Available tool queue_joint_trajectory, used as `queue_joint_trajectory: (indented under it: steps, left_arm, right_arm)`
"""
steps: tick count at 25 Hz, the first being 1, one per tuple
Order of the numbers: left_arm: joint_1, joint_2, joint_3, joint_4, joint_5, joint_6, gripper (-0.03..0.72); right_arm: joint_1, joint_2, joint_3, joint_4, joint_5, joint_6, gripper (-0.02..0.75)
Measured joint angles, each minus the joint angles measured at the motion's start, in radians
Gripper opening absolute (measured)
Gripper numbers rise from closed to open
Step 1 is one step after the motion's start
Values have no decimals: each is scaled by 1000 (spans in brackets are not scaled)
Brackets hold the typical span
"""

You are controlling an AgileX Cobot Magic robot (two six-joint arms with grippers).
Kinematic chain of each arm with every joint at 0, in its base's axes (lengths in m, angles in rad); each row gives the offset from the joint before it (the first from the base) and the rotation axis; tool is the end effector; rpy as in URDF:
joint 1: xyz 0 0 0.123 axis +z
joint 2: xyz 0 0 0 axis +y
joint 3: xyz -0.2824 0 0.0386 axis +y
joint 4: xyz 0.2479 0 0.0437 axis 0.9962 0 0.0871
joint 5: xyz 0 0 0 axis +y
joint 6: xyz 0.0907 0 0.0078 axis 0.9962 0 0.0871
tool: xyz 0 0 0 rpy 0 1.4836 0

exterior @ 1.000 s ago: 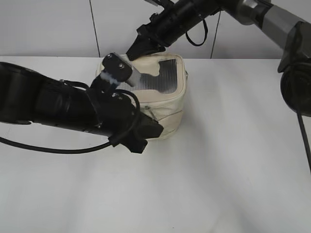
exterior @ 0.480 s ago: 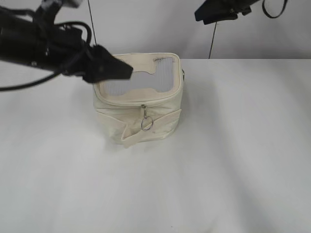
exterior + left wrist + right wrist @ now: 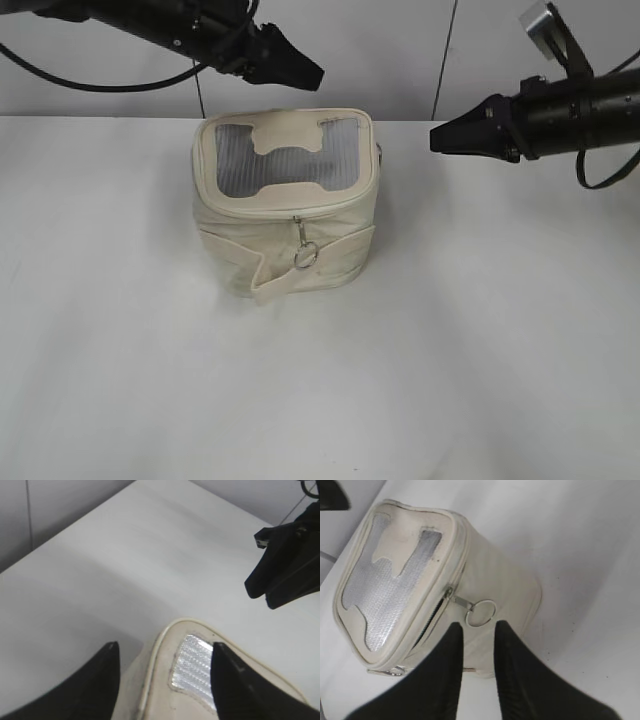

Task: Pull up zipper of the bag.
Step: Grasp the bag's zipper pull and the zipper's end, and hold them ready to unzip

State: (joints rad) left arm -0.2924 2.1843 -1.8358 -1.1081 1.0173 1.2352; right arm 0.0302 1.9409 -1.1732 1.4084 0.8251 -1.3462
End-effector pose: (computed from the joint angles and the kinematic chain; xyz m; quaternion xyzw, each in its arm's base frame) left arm 0.4389 -0.2046 0.2423 0.4314 0.7518 -0.3742 0.3297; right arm 0.3858 0.0778 0.1844 -0.1567 0.8574 0.3722 0.3191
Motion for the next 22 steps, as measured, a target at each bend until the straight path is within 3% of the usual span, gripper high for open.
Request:
queue_joint_trajectory:
  steps: [2,6,14,17,20,22]
  left_arm:
    - [-4,76,-133,58,61,-49,450]
    - [-11,174,-289,156,115,-126,456]
    - [-19,213,-331,243,187,-184,454]
    - [-19,213,-335,270,189,-203,335]
    - [-21,213,-337,273,195,-204,99]
    - [-24,213,-337,278,196,-204,59]
  right_arm:
    - [0,-10,89,117,-8,-148,267]
    - [0,15,120,193,-7,-237,449]
    - [46,32,121,214,-17,-380,491]
    - [99,32,122,212,-91,-423,492]
    - [160,32,122,210,-189,-447,494]
    - [188,32,122,210,-250,-454,494]
